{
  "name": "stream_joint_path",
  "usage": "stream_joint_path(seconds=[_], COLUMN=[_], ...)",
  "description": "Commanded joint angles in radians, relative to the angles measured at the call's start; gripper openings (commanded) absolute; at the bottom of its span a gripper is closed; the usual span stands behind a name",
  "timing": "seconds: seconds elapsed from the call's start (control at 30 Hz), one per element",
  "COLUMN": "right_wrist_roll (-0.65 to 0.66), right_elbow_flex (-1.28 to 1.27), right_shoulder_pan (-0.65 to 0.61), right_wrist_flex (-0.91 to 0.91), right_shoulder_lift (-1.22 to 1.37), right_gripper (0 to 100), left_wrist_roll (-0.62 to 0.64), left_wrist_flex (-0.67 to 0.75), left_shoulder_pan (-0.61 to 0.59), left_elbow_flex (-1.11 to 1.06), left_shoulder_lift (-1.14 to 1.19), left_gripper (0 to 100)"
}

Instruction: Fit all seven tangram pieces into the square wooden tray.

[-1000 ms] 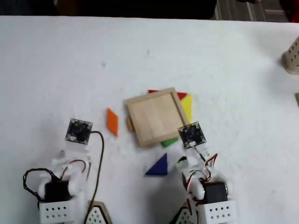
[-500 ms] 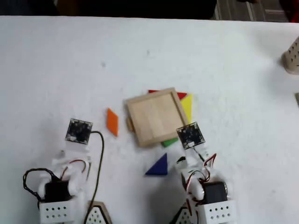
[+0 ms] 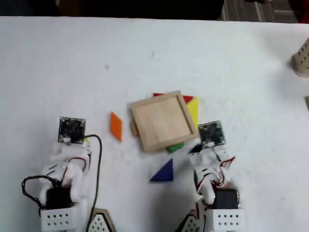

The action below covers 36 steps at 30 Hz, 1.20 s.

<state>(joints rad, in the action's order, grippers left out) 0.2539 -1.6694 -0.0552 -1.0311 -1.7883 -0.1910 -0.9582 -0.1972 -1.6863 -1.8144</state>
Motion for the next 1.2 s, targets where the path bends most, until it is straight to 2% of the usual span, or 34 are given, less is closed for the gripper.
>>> stream_joint_path(seconds=[0.0, 0.2, 0.33, 0.47, 0.6, 0.83, 1.03, 1.17], right_wrist_roll=[0.0, 0.002, 0.002, 0.002, 0.002, 0.002, 0.002, 0.002], right_elbow_flex=[-0.021, -0.015, -0.015, -0.015, -0.015, -0.015, -0.015, -0.015], right_shoulder_pan=[0.041, 0.044, 0.044, 0.044, 0.044, 0.044, 0.045, 0.045], right_wrist_flex=[0.058, -0.016, -0.016, -0.013, -0.013, -0.013, -0.015, -0.015], right_shoulder_lift=[-0.012, -0.012, -0.012, -0.012, -0.012, -0.012, -0.012, -0.012], right_gripper=[1.8, 1.8, 1.8, 1.8, 1.8, 1.8, 1.8, 1.8], left_wrist_roll=[0.031, 0.055, 0.19, 0.27, 0.368, 0.589, 0.611, 0.612], left_wrist_flex=[0.06, 0.071, 0.044, 0.037, 0.006, 0.077, 0.262, 0.301], left_shoulder_pan=[0.028, 0.101, 0.139, 0.162, 0.24, 0.421, 0.49, 0.527], left_elbow_flex=[0.075, 0.195, 0.324, 0.537, 0.736, 0.878, 0.919, 0.974], left_shoulder_lift=[-0.01, -0.004, 0.091, 0.395, 0.748, 1.234, 1.534, 1.682], left_gripper=[2, 3, 11, 10, 9, 9, 9, 9])
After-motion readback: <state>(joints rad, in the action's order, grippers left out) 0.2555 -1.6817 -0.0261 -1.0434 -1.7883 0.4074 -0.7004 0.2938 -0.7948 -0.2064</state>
